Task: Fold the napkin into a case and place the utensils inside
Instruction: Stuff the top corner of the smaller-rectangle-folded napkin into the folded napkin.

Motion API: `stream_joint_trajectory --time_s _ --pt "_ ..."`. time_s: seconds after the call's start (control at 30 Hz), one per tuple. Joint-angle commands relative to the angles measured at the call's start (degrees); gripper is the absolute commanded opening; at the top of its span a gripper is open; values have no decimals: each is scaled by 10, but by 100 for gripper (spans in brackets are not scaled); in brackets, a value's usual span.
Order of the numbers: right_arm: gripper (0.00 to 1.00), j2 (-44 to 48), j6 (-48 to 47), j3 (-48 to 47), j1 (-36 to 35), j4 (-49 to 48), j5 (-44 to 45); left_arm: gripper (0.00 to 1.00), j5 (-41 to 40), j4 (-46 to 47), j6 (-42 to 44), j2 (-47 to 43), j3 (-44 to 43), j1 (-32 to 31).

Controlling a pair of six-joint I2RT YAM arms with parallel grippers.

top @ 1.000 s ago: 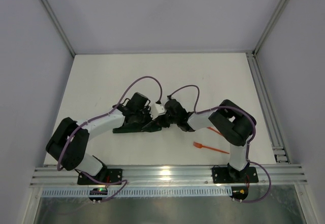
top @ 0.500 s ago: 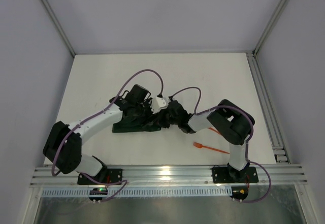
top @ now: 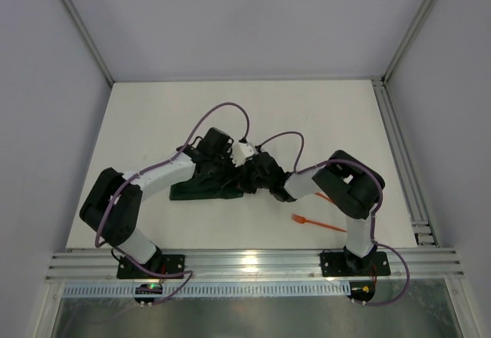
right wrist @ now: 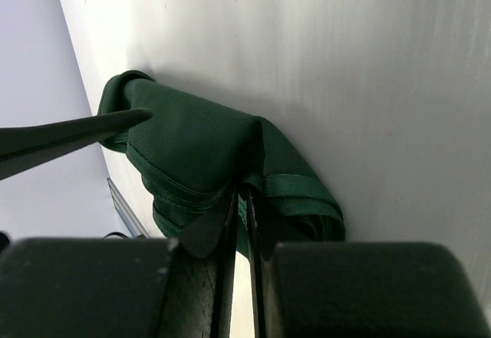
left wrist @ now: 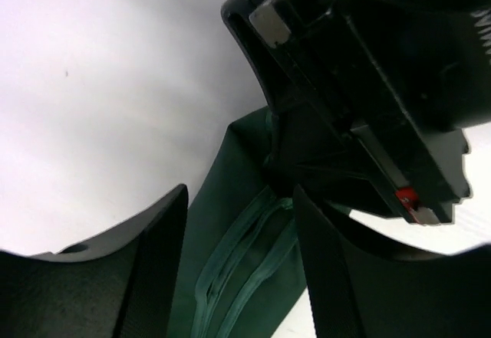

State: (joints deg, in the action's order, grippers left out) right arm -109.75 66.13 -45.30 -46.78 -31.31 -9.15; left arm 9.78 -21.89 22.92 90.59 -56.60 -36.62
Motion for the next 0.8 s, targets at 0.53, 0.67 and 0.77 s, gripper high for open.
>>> stream_joint_trajectory --time_s 0.53,0.67,0.77 --pt "12 1 5 19 -1 9 13 55 9 -32 -7 -43 60 -16" --pt "12 0 5 19 -1 10 14 54 5 -20 -11 -21 55 -19" --pt "12 0 5 18 -1 10 12 47 0 -20 -9 -10 54 -21"
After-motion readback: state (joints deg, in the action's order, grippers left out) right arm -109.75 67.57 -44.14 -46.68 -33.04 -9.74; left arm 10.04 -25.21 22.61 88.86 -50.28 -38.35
